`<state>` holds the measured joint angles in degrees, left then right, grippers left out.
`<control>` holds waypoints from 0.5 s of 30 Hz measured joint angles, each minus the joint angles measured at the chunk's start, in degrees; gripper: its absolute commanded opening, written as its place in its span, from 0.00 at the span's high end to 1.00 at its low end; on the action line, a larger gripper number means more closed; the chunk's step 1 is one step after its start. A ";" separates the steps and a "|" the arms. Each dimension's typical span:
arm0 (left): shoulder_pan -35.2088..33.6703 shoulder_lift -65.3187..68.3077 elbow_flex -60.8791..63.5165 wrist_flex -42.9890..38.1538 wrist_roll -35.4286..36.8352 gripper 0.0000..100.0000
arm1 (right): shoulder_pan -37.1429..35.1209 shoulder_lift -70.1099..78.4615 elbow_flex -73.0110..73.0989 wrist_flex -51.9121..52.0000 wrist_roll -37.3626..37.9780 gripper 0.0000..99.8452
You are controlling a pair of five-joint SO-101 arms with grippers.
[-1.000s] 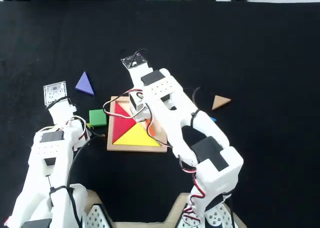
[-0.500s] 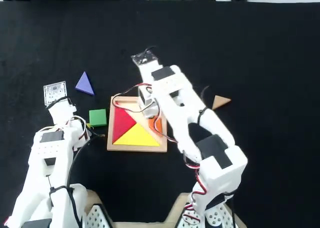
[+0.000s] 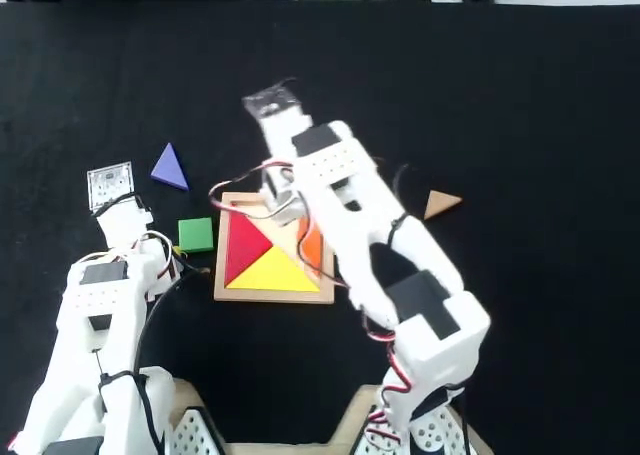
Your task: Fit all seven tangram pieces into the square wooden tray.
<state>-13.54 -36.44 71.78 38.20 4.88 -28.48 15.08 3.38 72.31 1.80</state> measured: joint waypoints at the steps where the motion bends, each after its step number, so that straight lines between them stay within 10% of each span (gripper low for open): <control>1: 0.00 0.00 0.00 0.00 0.00 0.84 | -0.88 0.53 -0.53 -0.44 1.49 0.82; 15: 0.00 0.00 0.00 0.00 0.00 0.84 | -0.44 6.24 -1.14 -2.64 4.84 0.82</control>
<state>-13.54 -36.44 71.78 38.20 4.88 -28.92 21.32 2.24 69.67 6.64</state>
